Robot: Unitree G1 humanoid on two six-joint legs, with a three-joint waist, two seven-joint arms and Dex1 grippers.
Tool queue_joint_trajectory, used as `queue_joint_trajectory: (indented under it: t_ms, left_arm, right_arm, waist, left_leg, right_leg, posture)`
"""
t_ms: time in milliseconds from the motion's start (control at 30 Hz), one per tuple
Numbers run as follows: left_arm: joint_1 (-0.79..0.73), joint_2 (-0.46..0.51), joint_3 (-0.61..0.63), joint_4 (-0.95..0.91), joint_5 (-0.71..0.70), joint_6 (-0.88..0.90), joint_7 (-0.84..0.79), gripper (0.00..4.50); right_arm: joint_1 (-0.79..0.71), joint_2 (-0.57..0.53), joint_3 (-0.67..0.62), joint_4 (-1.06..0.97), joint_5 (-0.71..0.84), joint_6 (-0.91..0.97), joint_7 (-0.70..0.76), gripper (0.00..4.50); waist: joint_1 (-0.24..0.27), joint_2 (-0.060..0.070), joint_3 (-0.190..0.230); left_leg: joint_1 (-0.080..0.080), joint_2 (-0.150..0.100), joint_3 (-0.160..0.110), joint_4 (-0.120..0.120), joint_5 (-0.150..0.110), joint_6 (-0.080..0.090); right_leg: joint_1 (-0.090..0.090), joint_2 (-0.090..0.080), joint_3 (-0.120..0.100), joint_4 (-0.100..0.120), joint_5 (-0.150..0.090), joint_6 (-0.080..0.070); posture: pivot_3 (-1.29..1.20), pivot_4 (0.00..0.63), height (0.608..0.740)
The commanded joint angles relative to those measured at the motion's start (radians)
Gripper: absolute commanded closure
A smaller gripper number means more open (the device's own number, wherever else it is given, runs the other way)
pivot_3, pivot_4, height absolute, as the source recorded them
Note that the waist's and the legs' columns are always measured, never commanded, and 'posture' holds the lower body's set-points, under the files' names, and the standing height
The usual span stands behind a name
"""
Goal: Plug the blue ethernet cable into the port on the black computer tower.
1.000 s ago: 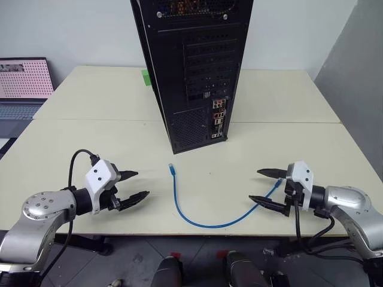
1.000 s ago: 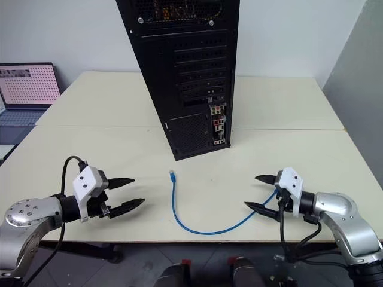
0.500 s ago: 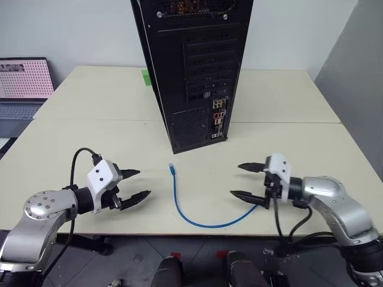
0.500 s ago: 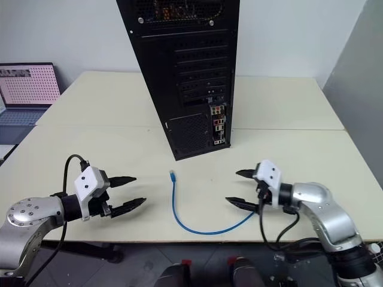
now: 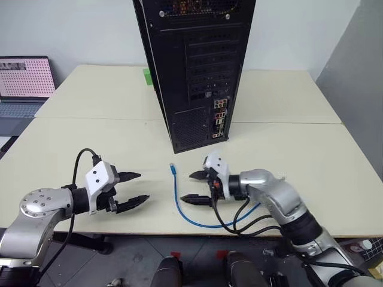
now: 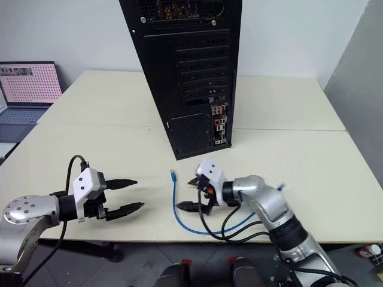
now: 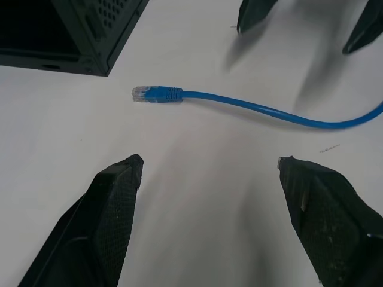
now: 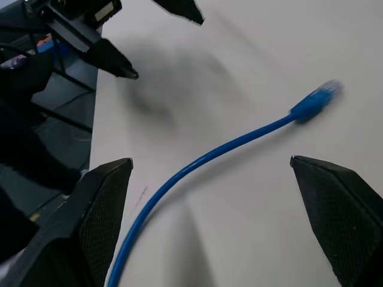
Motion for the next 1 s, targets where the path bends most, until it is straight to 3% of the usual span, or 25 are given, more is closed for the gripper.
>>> queue_joint_trajectory:
  t_ms: [33,533,567,733,1000]
  left_arm:
    - [-0.005,0.011,0.014,-0.012,0.003,-0.020,-0.002,0.62]
    - [-0.041,0.001,-0.021,-0.013,0.015,-0.017,0.011,0.62]
    - [-0.044,0.000,-0.022,-0.014,0.016,-0.016,0.012,0.62]
    - [-0.057,-0.003,-0.029,-0.013,0.019,-0.015,0.019,0.62]
    - [-0.062,-0.005,-0.034,-0.017,0.021,-0.016,0.030,0.62]
  right_arm:
    - [-0.029,0.022,0.020,0.014,-0.008,0.028,0.001,0.02]
    - [-0.109,0.150,0.074,0.172,-0.086,0.018,-0.026,0.02]
    - [-0.111,0.158,0.079,0.184,-0.095,0.014,-0.028,0.39]
    - [-0.114,0.183,0.098,0.233,-0.137,-0.012,-0.040,1.24]
    - [-0.111,0.196,0.080,0.277,-0.188,-0.052,-0.069,3.13]
  waist:
    - [0.000,0.000,0.000]
    - [-0.006,0.000,0.000]
    - [-0.007,0.000,0.000]
    - [-0.009,0.000,0.000]
    - [-0.016,0.000,0.000]
  left_leg:
    - [0.000,0.000,0.000,0.000,0.000,0.000]
    - [0.000,0.002,0.000,0.000,0.000,0.000]
    - [0.000,0.003,0.000,0.000,0.000,0.000]
    - [0.000,0.003,0.000,0.000,0.000,0.000]
    - [0.001,0.005,0.000,0.000,0.000,0.000]
  right_leg:
    - [0.000,0.000,0.000,0.000,0.000,0.000]
    - [-0.001,0.003,0.000,0.001,0.000,0.001]
    - [-0.001,0.003,0.000,0.001,0.000,0.001]
    - [-0.001,0.003,0.000,0.001,0.000,0.001]
    - [-0.001,0.005,-0.001,0.001,0.000,0.000]
  posture:
    - [0.00,0.150,0.740]
    - [0.00,0.150,0.740]
    - [0.00,0.150,0.740]
    - [0.00,0.150,0.740]
    - [0.00,0.150,0.740]
